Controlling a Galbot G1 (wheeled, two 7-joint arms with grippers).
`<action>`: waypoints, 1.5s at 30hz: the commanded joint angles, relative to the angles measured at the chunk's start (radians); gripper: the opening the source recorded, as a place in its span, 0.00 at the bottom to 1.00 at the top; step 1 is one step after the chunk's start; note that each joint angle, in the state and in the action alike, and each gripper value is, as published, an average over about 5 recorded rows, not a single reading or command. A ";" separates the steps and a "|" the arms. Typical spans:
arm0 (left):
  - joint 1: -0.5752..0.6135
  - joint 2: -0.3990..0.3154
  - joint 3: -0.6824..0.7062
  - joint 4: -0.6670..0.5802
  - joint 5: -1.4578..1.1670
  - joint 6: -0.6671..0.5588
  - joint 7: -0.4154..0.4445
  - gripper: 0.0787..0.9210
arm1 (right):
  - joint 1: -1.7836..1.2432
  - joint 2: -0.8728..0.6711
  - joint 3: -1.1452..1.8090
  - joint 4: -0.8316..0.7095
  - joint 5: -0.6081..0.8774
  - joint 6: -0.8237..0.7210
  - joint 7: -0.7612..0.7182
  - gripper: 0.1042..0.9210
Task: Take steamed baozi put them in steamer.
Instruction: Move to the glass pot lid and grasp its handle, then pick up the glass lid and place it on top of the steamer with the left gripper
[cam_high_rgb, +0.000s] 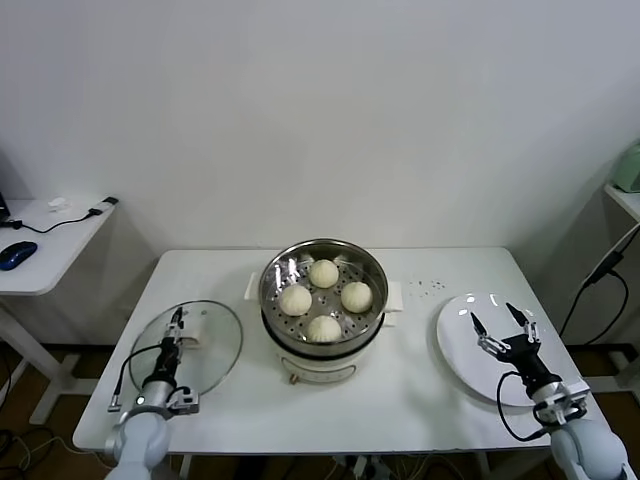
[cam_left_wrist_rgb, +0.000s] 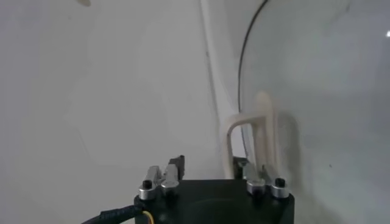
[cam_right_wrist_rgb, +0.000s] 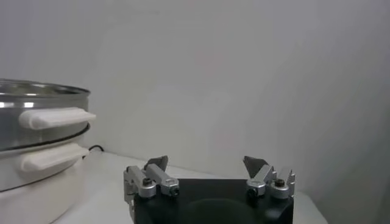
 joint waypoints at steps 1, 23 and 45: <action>-0.017 0.004 0.001 0.015 -0.045 0.002 -0.001 0.47 | 0.005 0.006 0.003 -0.016 -0.020 0.004 -0.005 0.88; 0.323 0.108 -0.046 -0.572 -0.307 0.153 0.075 0.09 | 0.074 0.011 -0.013 -0.087 -0.064 0.017 -0.001 0.88; 0.037 0.381 0.477 -0.884 -0.229 0.830 0.539 0.09 | 0.210 0.032 -0.105 -0.201 -0.143 0.029 0.038 0.88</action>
